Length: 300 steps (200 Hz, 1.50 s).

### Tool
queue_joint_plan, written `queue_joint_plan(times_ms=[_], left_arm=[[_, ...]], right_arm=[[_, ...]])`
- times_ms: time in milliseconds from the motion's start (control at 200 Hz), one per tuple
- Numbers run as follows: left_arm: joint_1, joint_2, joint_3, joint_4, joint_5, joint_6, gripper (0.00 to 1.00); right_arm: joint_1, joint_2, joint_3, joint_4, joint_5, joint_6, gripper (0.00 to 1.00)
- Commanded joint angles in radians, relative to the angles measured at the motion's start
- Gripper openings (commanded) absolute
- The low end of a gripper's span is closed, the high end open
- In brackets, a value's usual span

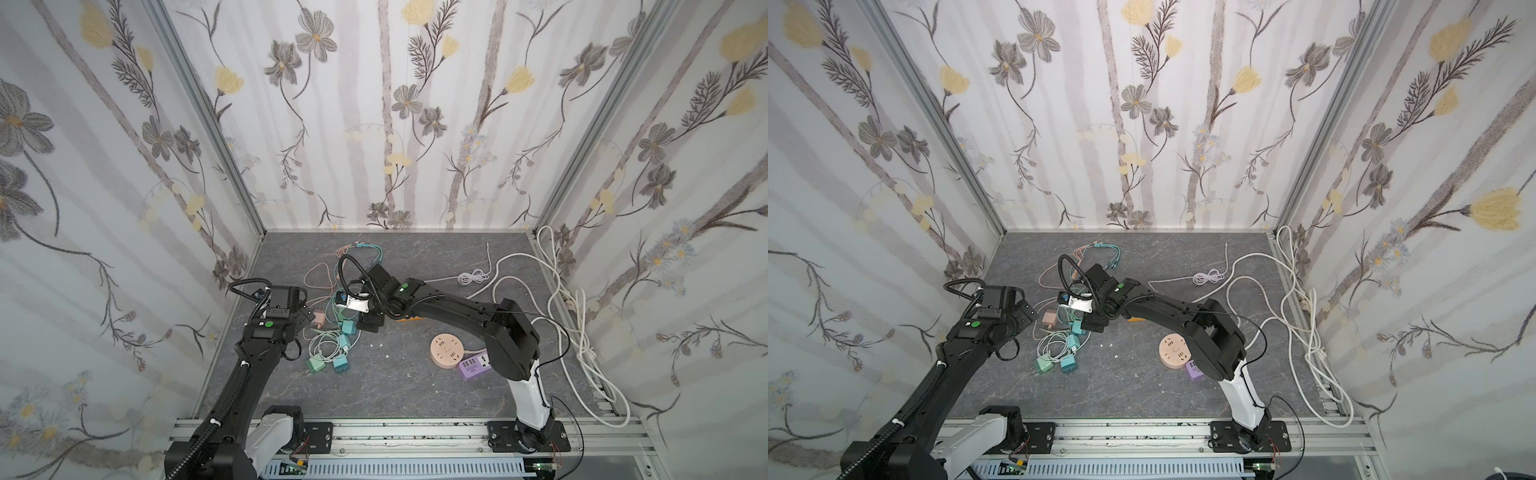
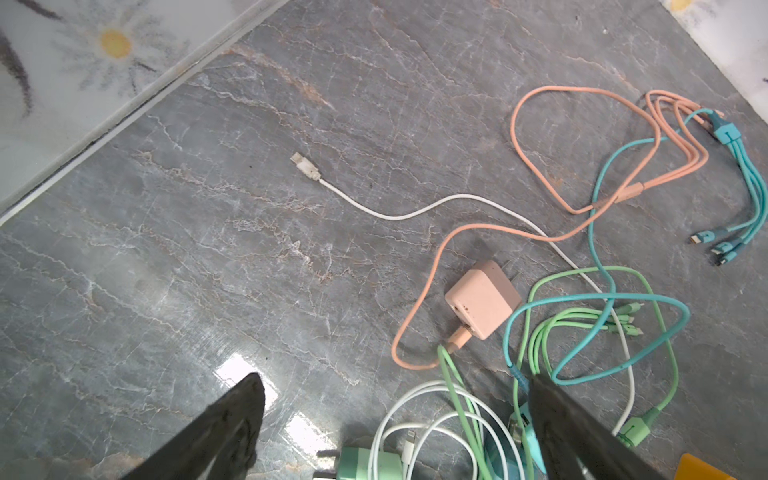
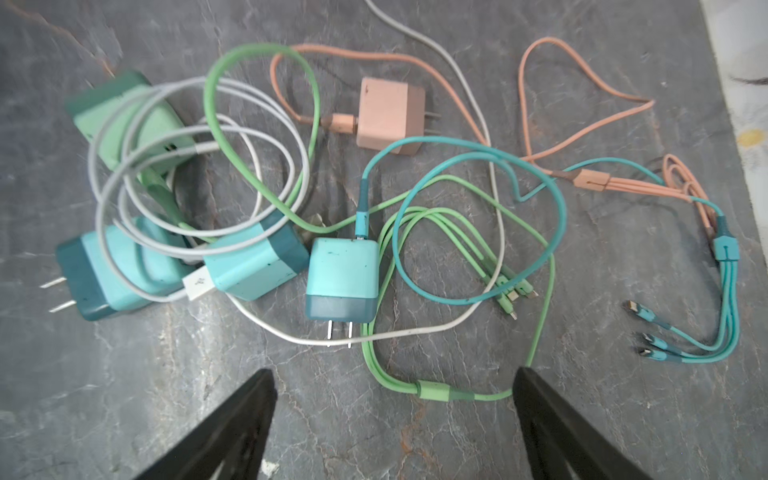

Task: Insert the plug
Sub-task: 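Reach the right gripper over the charger pile and grasp a teal charger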

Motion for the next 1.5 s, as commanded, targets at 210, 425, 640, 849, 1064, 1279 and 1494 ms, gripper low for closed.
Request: queue_joint_plan(times_ms=[210, 425, 640, 849, 1064, 1279, 1494], left_arm=[[0.075, -0.057, -0.060, 0.016, 0.066, 0.009, 1.00], [0.098, -0.061, -0.070, 0.025, 0.068, 0.017, 1.00], [0.105, -0.070, -0.089, 0.046, 0.081, 0.009, 1.00], [0.106, -0.071, -0.104, 0.062, 0.077, 0.008, 1.00], [0.106, -0.068, -0.121, 0.072, 0.089, 0.011, 1.00], [0.106, -0.057, -0.117, 0.077, 0.089, 0.017, 1.00], [0.106, -0.057, -0.121, 0.083, 0.103, 0.024, 1.00]], right_arm=[[0.039, 0.154, 0.179, -0.142, 0.076, -0.042, 0.84], [0.048, 0.212, 0.245, -0.138, 0.112, 0.005, 0.71], [0.053, 0.218, 0.271, -0.167, 0.078, 0.024, 0.68], [0.072, 0.255, 0.278, -0.151, 0.074, 0.130, 0.67], [0.073, 0.277, 0.282, -0.101, 0.125, 0.175, 0.66], [0.072, 0.275, 0.282, -0.111, 0.121, 0.177, 0.56], [0.071, 0.272, 0.281, -0.123, 0.112, 0.171, 0.46]])
